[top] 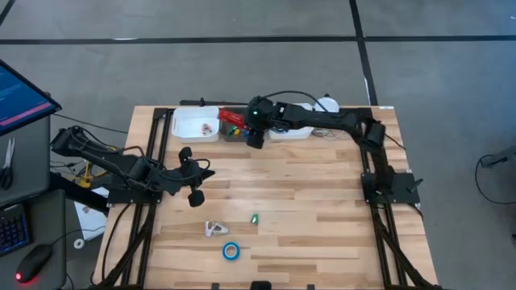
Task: Pick and place Stapler, Stapler remover, tape
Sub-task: Put the red stapler into the black bin
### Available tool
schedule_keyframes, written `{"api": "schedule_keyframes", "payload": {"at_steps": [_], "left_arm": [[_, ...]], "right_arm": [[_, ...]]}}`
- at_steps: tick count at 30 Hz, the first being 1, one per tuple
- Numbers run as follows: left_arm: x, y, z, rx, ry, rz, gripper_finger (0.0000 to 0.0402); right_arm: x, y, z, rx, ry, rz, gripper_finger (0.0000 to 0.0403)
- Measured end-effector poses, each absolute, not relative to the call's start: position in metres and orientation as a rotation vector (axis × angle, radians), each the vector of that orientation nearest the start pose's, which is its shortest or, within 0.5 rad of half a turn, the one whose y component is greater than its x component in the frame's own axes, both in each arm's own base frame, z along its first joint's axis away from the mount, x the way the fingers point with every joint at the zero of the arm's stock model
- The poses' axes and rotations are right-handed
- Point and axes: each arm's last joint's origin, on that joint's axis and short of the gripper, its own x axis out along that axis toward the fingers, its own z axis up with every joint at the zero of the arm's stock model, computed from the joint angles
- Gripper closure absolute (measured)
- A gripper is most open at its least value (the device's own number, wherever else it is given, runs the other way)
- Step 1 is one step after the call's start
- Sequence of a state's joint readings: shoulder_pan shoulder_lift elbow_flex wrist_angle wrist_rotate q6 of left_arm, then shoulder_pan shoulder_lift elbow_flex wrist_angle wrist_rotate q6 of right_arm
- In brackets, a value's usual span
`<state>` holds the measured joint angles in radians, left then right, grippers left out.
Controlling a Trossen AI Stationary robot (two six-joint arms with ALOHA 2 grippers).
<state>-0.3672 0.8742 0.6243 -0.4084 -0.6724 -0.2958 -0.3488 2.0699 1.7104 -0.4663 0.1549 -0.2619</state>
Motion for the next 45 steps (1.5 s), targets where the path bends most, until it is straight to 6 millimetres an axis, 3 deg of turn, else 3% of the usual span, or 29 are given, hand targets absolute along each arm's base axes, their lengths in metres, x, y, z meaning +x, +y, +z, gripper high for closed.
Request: {"api": "schedule_keyframes", "payload": {"at_steps": [8, 14, 43, 45], "left_arm": [[0.169, -0.046, 0.248, 0.044, 0.524, 0.374, 0.0399], [0.168, -0.045, 0.247, 0.051, 0.536, 0.375, 0.0399], [0.168, -0.045, 0.246, 0.056, 0.544, 0.376, 0.0399], [0.168, -0.045, 0.246, 0.056, 0.544, 0.376, 0.0399]], "right_arm": [[0.460, -0.191, 0.226, -0.154, 0.900, -0.393, 0.0236], [0.462, -0.208, 0.216, -0.106, 1.040, -0.408, 0.0236], [0.456, -0.209, 0.215, -0.032, 1.104, -0.375, 0.0236], [0.457, -0.209, 0.216, -0.036, 1.091, -0.380, 0.0220]]}}
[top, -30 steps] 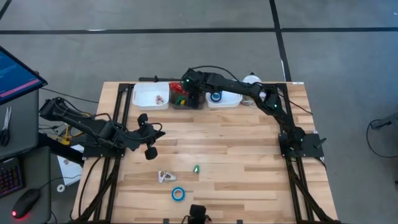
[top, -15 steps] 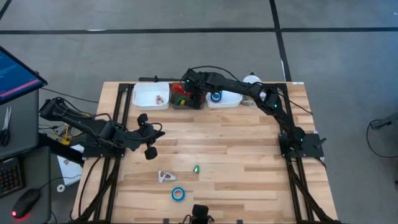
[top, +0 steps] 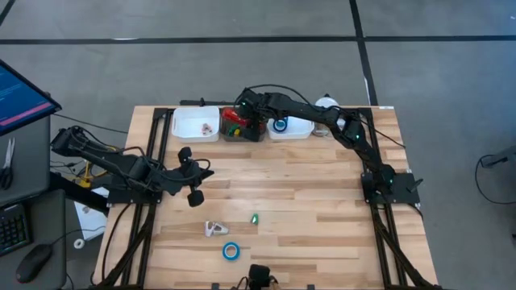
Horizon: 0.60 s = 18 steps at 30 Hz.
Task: Pick and place Stapler, Stapler remover, tape
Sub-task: Put the red stapler into the black bin, then put the green stapler into the black bin
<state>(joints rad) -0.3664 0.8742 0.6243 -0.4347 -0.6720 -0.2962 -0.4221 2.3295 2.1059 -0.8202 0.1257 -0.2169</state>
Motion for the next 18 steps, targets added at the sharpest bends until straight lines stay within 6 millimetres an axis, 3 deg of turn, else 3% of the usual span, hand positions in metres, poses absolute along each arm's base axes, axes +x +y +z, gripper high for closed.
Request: {"api": "schedule_keyframes", "payload": {"at_steps": [4, 7, 13, 18], "left_arm": [[0.168, -0.045, 0.246, 0.056, 0.544, 0.376, 0.0399], [0.168, -0.045, 0.246, 0.056, 0.544, 0.376, 0.0399], [0.168, -0.045, 0.246, 0.056, 0.544, 0.376, 0.0399], [0.168, -0.045, 0.246, 0.056, 0.544, 0.376, 0.0399]], "right_arm": [[0.459, -0.210, 0.220, -0.047, 1.056, -0.389, 0.0157], [0.460, -0.210, 0.221, -0.063, 1.043, -0.385, 0.0135], [0.460, -0.210, 0.228, -0.076, 1.046, -0.380, 0.0136], [0.461, -0.194, 0.253, -0.135, 1.091, -0.314, 0.0152]]}}
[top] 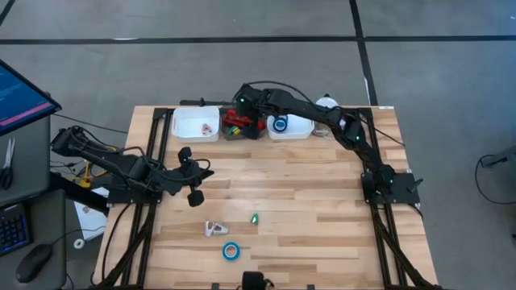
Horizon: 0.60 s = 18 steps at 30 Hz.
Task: Pick and place Stapler, Stapler remover, tape
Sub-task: Put the green stapler into the black bin
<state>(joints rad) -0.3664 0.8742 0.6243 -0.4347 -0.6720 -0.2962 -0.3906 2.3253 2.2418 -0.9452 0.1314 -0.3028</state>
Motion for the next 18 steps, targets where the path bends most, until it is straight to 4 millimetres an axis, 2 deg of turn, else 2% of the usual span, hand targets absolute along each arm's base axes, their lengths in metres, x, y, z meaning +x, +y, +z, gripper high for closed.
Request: {"api": "schedule_keyframes", "payload": {"at_steps": [6, 11, 18], "left_arm": [[0.168, -0.045, 0.246, 0.057, 0.545, 0.376, 0.0399], [0.168, -0.045, 0.246, 0.060, 0.549, 0.377, 0.0399], [0.167, -0.045, 0.245, 0.067, 0.559, 0.377, 0.0399]], "right_arm": [[0.456, -0.156, 0.281, -0.180, 1.180, -0.214, 0.0189], [0.437, -0.120, 0.295, -0.200, 1.335, -0.114, 0.0231], [0.428, -0.086, 0.296, -0.119, 1.459, -0.116, 0.0307]]}}
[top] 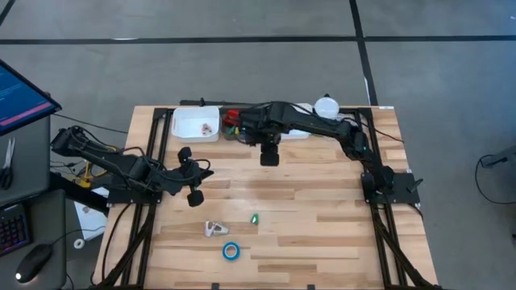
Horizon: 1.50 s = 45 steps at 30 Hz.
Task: Pick and place Stapler, Stapler remover, tape
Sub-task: Put the green stapler into the black bin
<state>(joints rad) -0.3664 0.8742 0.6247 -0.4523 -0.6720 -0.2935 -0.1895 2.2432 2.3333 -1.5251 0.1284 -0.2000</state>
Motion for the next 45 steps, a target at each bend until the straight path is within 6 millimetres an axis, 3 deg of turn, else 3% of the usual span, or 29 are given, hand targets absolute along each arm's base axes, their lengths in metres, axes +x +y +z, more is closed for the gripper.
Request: {"api": "schedule_keyframes", "payload": {"at_steps": [11, 18, 22, 26, 34, 40, 45], "left_arm": [[0.167, -0.045, 0.245, 0.069, 0.563, 0.376, 0.0399], [0.166, -0.045, 0.244, 0.072, 0.569, 0.376, 0.0399], [0.166, -0.045, 0.244, 0.075, 0.573, 0.377, 0.0399], [0.166, -0.045, 0.244, 0.077, 0.575, 0.376, 0.0399], [0.166, -0.045, 0.244, 0.078, 0.575, 0.377, 0.0399], [0.166, -0.045, 0.244, 0.079, 0.576, 0.377, 0.0399], [0.165, -0.045, 0.244, 0.081, 0.579, 0.377, 0.0399]], "right_arm": [[0.436, -0.053, 0.298, -0.246, 1.423, -0.116, 0.0398], [0.425, -0.053, 0.339, -0.303, 1.248, -0.170, 0.0401], [0.398, -0.054, 0.379, -0.286, 1.147, -0.206, 0.0401], [0.366, -0.040, 0.420, -0.266, 1.035, -0.218, 0.0401], [0.319, 0.004, 0.462, -0.283, 0.914, -0.160, 0.0402], [0.306, 0.024, 0.465, -0.331, 0.933, -0.200, 0.0402], [0.317, 0.026, 0.434, -0.359, 0.968, -0.191, 0.0403]]}}
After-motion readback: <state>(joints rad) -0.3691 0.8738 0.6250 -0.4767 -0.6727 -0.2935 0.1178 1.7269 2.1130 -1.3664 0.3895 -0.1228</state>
